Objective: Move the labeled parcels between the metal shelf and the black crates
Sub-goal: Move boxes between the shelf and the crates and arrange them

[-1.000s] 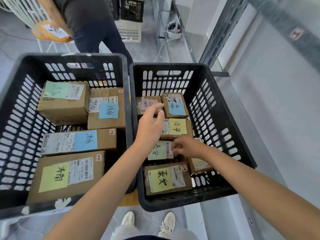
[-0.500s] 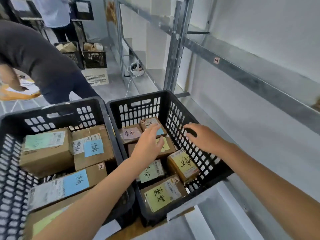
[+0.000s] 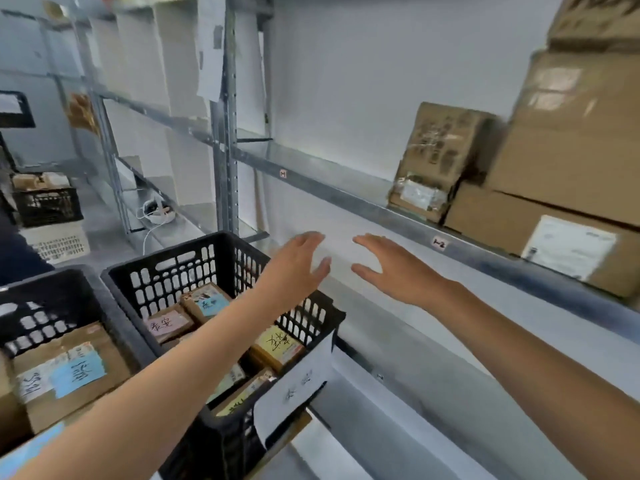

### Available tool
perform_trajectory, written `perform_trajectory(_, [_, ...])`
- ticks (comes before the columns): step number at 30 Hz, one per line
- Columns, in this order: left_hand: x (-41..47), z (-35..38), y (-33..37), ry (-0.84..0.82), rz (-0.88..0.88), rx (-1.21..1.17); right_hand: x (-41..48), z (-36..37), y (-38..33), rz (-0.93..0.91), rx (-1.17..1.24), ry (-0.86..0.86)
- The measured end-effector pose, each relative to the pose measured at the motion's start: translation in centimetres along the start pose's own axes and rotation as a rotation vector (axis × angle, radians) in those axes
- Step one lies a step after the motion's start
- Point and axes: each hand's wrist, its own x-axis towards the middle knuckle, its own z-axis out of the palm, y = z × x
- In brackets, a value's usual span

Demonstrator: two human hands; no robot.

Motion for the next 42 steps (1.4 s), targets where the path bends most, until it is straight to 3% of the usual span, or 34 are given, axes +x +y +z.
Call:
perform_trajectory(9, [-0.6,0.8,14.1,0.049,0.327,-0.098,-13.8,-10.9,2.0,0.176,-0.062,0.244])
perform_trajectory(16, [0.2,0.8,24.5,0.032,0.593,-0.329,-22.0,-16.3,2.4,0.291,-0.122,0.398])
perform_trajectory(29, [2.6,3.0,39.1,-0.047,0.802,-0.471,-34.2,-27.4,7.6,0.653,-0.263,0.718])
perform_trajectory(33, [3.6,2.6,44.0,-0.080,0.799,-0.476,-35.9,-29.6,9.3,0.689,-0.305,0.823])
perform_trajectory(36, [4.2,2.9,47.3,-0.135,0.762,-0.488,-36.4,-30.8,10.7,0.799,-0.242,0.838])
perform_trajectory(42, [4.9,4.2,51.3,-0.207,0.720,-0.489,-36.2,-31.8,12.7,0.919,0.190,0.830])
